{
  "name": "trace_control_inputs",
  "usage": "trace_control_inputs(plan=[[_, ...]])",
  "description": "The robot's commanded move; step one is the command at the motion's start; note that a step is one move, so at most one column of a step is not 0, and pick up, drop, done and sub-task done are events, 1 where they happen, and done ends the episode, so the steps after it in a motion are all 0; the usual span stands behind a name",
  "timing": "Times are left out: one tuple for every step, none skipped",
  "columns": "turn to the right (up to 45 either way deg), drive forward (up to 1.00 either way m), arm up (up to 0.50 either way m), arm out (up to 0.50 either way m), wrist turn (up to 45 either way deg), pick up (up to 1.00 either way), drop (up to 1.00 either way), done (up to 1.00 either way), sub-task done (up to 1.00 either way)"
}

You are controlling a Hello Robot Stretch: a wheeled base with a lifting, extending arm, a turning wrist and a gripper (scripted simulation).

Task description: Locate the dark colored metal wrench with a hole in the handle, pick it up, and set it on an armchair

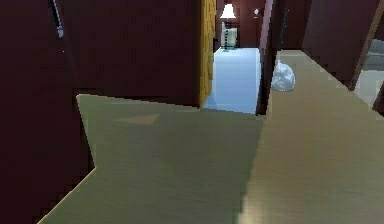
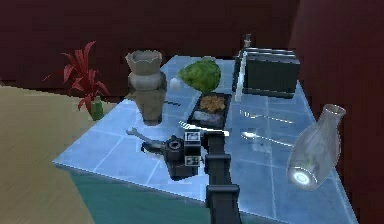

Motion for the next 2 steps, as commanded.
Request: trace_control_inputs(plan=[[0.0,0.00,0.00,0.00,0.0,1.00,0.00,0.00,0.00],[0.0,0.00,0.10,0.00,0.0,0.00,0.00,0.00,0.00]])
